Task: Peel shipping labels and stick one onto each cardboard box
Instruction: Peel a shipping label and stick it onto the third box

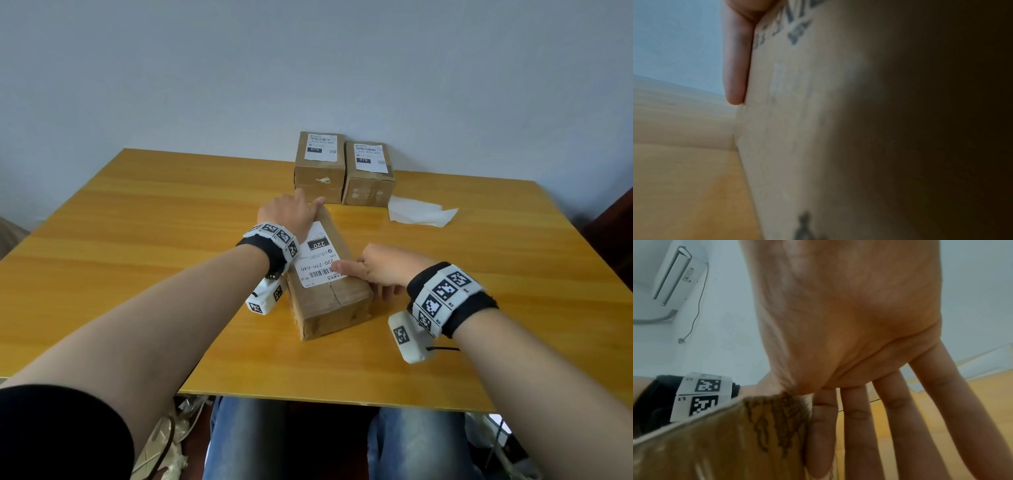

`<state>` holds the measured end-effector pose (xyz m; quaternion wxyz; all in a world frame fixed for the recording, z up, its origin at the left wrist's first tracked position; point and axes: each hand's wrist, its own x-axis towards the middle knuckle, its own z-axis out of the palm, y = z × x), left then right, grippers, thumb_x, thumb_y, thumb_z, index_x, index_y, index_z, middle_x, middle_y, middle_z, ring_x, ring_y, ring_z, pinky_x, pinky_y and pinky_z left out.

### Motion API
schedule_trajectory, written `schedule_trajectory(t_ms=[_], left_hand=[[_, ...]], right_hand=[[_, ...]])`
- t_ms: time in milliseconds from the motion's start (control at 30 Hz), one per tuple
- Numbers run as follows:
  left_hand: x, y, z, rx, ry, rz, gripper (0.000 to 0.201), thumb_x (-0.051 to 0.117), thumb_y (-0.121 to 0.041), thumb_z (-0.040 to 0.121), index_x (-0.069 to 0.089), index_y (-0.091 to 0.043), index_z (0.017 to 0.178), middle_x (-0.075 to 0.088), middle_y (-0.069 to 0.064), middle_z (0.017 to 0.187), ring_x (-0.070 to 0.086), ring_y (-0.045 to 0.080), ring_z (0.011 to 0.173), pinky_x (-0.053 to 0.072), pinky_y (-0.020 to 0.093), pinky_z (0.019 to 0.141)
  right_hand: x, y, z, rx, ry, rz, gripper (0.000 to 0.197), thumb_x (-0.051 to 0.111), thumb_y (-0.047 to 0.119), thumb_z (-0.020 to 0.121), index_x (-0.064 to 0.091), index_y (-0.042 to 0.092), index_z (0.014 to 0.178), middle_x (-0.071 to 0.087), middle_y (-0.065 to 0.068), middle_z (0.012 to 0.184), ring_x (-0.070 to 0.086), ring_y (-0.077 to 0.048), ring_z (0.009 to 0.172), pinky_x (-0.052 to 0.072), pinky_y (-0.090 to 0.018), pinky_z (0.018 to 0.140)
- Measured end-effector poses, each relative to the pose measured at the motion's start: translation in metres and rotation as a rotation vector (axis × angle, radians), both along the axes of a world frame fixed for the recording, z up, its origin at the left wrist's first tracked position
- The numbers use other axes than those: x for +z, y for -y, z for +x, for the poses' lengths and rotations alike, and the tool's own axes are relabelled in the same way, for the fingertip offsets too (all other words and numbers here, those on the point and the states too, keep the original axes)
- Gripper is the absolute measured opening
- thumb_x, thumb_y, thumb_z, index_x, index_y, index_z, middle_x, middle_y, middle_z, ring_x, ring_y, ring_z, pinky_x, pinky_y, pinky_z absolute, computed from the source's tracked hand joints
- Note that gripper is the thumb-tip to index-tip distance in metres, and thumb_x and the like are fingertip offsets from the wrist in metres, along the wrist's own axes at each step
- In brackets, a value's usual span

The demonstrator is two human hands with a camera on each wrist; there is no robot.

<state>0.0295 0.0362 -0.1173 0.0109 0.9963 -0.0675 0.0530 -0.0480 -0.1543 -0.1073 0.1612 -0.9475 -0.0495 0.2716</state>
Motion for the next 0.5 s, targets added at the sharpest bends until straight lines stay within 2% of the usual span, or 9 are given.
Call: schedule_trajectory(t_ms=[67, 133, 200, 300, 367, 400, 433, 500], left_hand=[[0.004, -0.003, 0.002, -0.079, -0.008, 0.120, 0.035, 0.036, -0.037, 0.111, 0.048, -0.028, 0.142, 0.062, 0.007, 0.092, 0.065, 0.030, 0.082, 0.058, 0.043, 0.067], [0.008, -0.005, 0.006, -0.085, -0.035, 0.143, 0.039, 0.042, -0.029, 0.110, 0.044, -0.036, 0.148, 0.055, 0.005, 0.080, 0.063, 0.029, 0.076, 0.059, 0.041, 0.064], [0.007, -0.006, 0.013, -0.064, -0.042, 0.142, 0.040, 0.043, -0.027, 0.109, 0.046, -0.038, 0.148, 0.051, 0.005, 0.075, 0.063, 0.030, 0.076, 0.060, 0.041, 0.064], [0.008, -0.008, 0.014, -0.034, -0.043, 0.070, 0.033, 0.041, -0.030, 0.110, 0.056, -0.028, 0.140, 0.046, 0.004, 0.071, 0.066, 0.031, 0.081, 0.062, 0.046, 0.073], [0.009, -0.010, 0.012, -0.014, -0.051, 0.020, 0.032, 0.042, -0.036, 0.110, 0.060, -0.026, 0.133, 0.046, 0.004, 0.070, 0.066, 0.031, 0.079, 0.062, 0.046, 0.073], [0.009, -0.012, 0.011, 0.003, -0.065, 0.012, 0.035, 0.041, -0.043, 0.109, 0.064, -0.023, 0.126, 0.048, 0.005, 0.070, 0.066, 0.030, 0.076, 0.061, 0.044, 0.068], [0.007, -0.015, 0.012, 0.046, -0.099, -0.036, 0.047, 0.038, -0.055, 0.106, 0.067, -0.018, 0.109, 0.052, 0.006, 0.070, 0.064, 0.028, 0.070, 0.057, 0.040, 0.061], [0.006, -0.021, 0.011, 0.129, -0.164, -0.203, 0.077, 0.027, -0.082, 0.092, 0.057, -0.013, 0.074, 0.055, 0.006, 0.065, 0.056, 0.024, 0.055, 0.044, 0.030, 0.051]], right_hand=[[0.000, 0.000, 0.000, -0.005, -0.007, 0.016, 0.076, 0.041, 0.082, 0.092, 0.069, 0.012, 0.093, 0.075, -0.010, 0.073, 0.076, -0.033, 0.070, 0.051, -0.029, 0.058], [0.000, 0.001, 0.000, -0.013, -0.022, 0.032, 0.075, 0.041, 0.084, 0.090, 0.068, 0.014, 0.094, 0.076, -0.010, 0.076, 0.076, -0.031, 0.068, 0.055, -0.031, 0.061], [0.001, 0.001, -0.001, -0.025, -0.038, 0.047, 0.073, 0.041, 0.084, 0.090, 0.068, 0.016, 0.093, 0.075, -0.009, 0.077, 0.074, -0.029, 0.067, 0.055, -0.031, 0.060], [0.003, 0.001, -0.002, -0.044, -0.049, 0.055, 0.074, 0.041, 0.085, 0.089, 0.069, 0.016, 0.092, 0.075, -0.009, 0.077, 0.074, -0.029, 0.067, 0.052, -0.029, 0.058], [0.005, 0.000, -0.003, -0.049, -0.056, 0.055, 0.075, 0.041, 0.087, 0.087, 0.070, 0.017, 0.091, 0.076, -0.009, 0.077, 0.074, -0.029, 0.067, 0.052, -0.029, 0.059], [0.007, 0.000, -0.004, -0.051, -0.056, 0.051, 0.077, 0.041, 0.087, 0.087, 0.070, 0.016, 0.092, 0.076, -0.009, 0.077, 0.074, -0.028, 0.066, 0.052, -0.028, 0.058], [0.007, 0.000, -0.004, -0.058, -0.054, 0.044, 0.078, 0.041, 0.088, 0.086, 0.070, 0.015, 0.095, 0.076, -0.009, 0.076, 0.073, -0.027, 0.064, 0.052, -0.028, 0.057], [0.009, 0.002, -0.005, -0.082, -0.047, 0.030, 0.083, 0.039, 0.088, 0.087, 0.069, 0.011, 0.100, 0.075, -0.009, 0.072, 0.071, -0.024, 0.057, 0.051, -0.026, 0.053]])
